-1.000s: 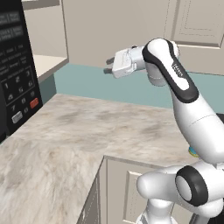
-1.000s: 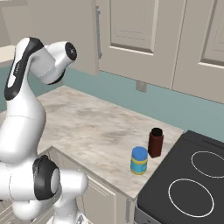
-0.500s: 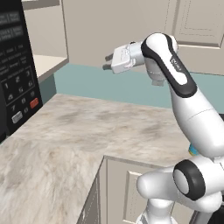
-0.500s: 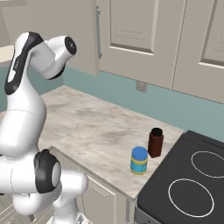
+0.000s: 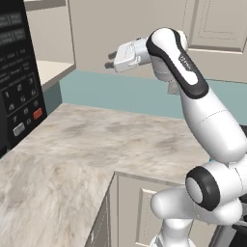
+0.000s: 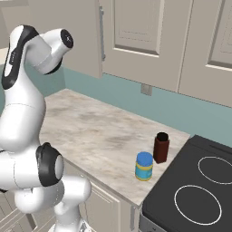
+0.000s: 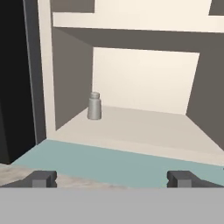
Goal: Collect the paprika, mayonnaise, and shaker from the cabinet and place them next to the stove.
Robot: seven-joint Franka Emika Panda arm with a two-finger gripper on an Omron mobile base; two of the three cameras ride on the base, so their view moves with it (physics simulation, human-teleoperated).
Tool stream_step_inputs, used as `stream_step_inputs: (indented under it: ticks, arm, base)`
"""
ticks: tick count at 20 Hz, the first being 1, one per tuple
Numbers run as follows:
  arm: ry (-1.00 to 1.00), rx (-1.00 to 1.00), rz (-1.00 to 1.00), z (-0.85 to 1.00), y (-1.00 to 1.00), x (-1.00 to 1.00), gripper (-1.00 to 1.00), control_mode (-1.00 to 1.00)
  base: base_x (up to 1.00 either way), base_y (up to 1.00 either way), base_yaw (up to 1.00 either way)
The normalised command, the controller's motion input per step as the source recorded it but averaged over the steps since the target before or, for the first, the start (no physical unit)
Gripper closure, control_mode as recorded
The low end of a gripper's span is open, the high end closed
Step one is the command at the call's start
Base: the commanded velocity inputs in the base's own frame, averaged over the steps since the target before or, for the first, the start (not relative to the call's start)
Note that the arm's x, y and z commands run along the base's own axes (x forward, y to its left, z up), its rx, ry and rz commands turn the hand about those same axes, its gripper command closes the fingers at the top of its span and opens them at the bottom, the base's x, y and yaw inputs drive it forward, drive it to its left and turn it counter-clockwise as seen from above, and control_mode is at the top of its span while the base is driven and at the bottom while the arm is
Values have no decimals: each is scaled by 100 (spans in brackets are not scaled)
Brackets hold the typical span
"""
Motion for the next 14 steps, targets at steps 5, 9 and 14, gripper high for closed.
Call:
stream_step_inputs:
  ticks: [5, 9, 14]
  arm:
    - [0, 0, 0, 20, 14, 17, -100, -100]
    - [0, 0, 0, 7, 16, 18, -100, -100]
    - [1, 0, 0, 0, 26, 29, -100, -100]
  base:
    - [0, 0, 0]
    - [0, 0, 0]
    - [0, 0, 0]
